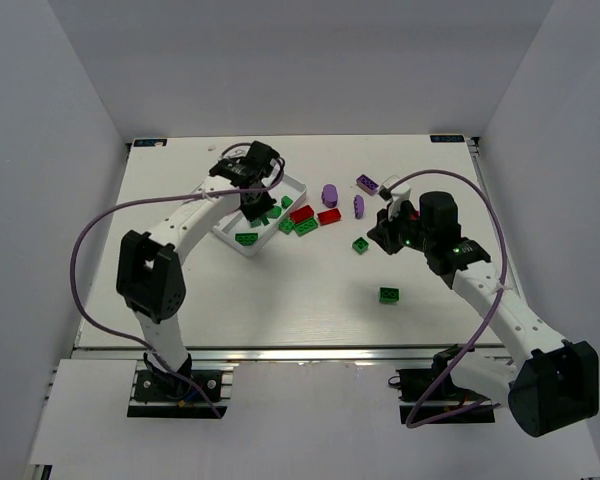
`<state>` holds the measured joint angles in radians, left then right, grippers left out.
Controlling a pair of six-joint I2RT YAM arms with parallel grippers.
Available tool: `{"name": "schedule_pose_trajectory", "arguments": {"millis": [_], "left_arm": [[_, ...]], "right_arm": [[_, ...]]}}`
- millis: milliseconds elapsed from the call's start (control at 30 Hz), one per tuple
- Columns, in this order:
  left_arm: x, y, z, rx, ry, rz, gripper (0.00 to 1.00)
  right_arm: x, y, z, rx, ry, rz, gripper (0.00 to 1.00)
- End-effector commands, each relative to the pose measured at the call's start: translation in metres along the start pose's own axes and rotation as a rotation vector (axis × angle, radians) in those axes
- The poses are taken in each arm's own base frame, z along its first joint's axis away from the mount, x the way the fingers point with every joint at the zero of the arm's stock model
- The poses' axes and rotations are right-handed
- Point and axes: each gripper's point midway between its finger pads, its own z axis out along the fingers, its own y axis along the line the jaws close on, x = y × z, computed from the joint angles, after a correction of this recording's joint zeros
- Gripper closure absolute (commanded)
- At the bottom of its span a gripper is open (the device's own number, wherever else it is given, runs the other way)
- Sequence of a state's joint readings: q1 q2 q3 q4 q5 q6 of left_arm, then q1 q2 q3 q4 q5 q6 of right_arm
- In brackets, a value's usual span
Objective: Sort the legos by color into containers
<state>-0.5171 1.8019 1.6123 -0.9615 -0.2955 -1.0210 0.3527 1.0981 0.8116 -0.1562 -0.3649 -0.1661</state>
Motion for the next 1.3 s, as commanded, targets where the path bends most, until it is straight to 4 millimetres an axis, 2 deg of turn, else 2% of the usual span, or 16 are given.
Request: {"name": "schedule_pose_trajectory", "arguments": {"millis": [0,133,367,500,600,667,833,933,967,1000,1067,1100,1133,1167,1200,1267], "left_arm": [[-0.04,0.005,0.02,-0.074,-0.092,0.124,1.0],[-0.065,0.0,0.049,-0.117,-0.122,0.22,1.0],[-0.068,-0.015,0.082,-0.088,-0.132,0.27,0.92],[-0.058,-0.019,0.093,-0.057,-0.097,0.264,0.59],[-0.059,-0.02,0.093,-0.051,-0.102,0.263,0.41],[-0.061,-0.022,0.092,-0.048,-0.107,0.266,0.36],[-0.068,-0.027,0.082,-0.027,-0.122,0.27,0.33],[-0.073,-0.026,0.063,0.003,-0.144,0.278,0.31],[-0.087,-0.035,0.039,0.065,-0.202,0.259,0.29],[-0.076,-0.022,0.041,0.059,-0.189,0.28,0.26],[-0.079,-0.026,0.022,0.143,-0.238,0.277,0.16],[-0.088,-0.025,-0.009,0.203,-0.29,0.272,0.12],[-0.071,-0.009,-0.003,0.196,-0.265,0.285,0.09],[-0.07,-0.012,-0.011,0.251,-0.278,0.281,0.02],[-0.072,-0.009,-0.035,0.301,-0.311,0.266,0.02],[-0.05,0.008,-0.031,0.315,-0.27,0.262,0.02]], "right_arm": [[-0.003,-0.005,-0.004,0.029,-0.018,-0.017,0.88],[0.004,-0.008,-0.007,0.047,-0.002,-0.025,0.79],[0.016,-0.015,-0.013,0.076,0.028,-0.038,0.71],[0.022,-0.019,-0.015,0.083,0.041,-0.034,0.62],[0.026,-0.021,-0.015,0.082,0.054,-0.037,0.46],[0.029,-0.019,-0.014,0.072,0.061,-0.038,0.4],[0.037,-0.018,-0.013,0.053,0.096,-0.032,0.34],[0.046,-0.019,-0.013,0.045,0.138,-0.016,0.33],[0.048,-0.019,-0.014,0.042,0.149,-0.022,0.33],[0.05,-0.018,-0.015,0.038,0.167,-0.02,0.32],[0.056,-0.018,-0.015,0.022,0.2,-0.036,0.2],[0.057,-0.017,-0.016,0.015,0.214,-0.039,0.15],[0.064,-0.014,-0.018,-0.003,0.245,-0.031,0.11],[0.069,-0.012,-0.017,-0.024,0.271,-0.03,0.11],[0.069,-0.011,-0.017,-0.044,0.283,-0.052,0.11],[0.085,0.004,-0.021,-0.142,0.354,-0.039,0.11]]}}
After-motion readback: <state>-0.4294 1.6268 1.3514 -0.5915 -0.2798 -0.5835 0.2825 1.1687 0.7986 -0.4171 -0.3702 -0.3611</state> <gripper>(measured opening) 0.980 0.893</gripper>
